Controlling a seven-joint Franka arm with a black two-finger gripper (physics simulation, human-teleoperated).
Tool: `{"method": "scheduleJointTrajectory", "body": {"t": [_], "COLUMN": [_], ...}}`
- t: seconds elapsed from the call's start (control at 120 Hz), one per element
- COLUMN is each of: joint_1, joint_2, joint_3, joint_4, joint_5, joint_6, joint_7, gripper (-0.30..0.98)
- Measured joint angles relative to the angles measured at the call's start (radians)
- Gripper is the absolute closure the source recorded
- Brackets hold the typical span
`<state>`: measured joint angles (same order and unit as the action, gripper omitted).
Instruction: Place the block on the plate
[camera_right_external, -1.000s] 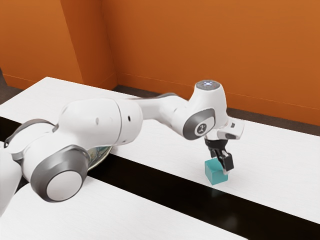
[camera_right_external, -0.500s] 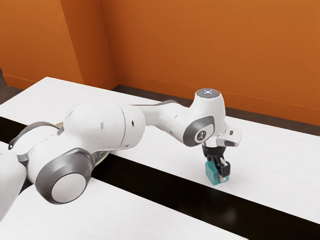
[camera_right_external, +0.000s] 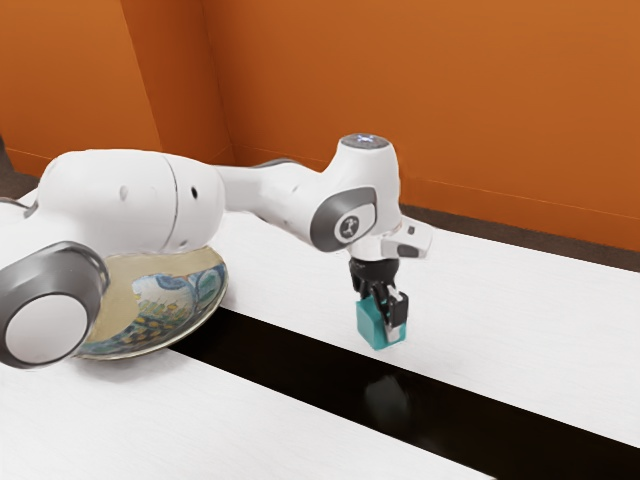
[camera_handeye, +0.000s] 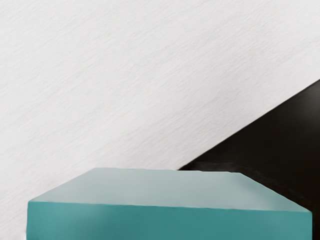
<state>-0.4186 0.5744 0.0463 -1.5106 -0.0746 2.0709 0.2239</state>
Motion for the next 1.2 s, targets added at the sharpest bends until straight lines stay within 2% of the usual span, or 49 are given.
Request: {"method": "scheduleJointTrajectory", "body": {"t": [0.225, 0.367, 0.717, 0.992, 1.2], "joint_1": [0.096, 0.180, 0.283, 0.359, 0.440], "joint_2": [-0.191, -0.261, -0.314, -0.404, -0.358], "joint_3": [0.008, 0.015, 0.126, 0.194, 0.202], "joint_4": [-0.192, -0.271, -0.311, -0.415, -0.411], "joint_5": [0.012, 0.044, 0.088, 0.135, 0.157], "joint_6": [-0.054, -0.074, -0.105, -0.119, -0.076], "joint_7": [-0.005, 0.005, 0.112, 0.190, 0.236], "gripper": [0.32, 0.32, 0.32, 0.31, 0.30]}}
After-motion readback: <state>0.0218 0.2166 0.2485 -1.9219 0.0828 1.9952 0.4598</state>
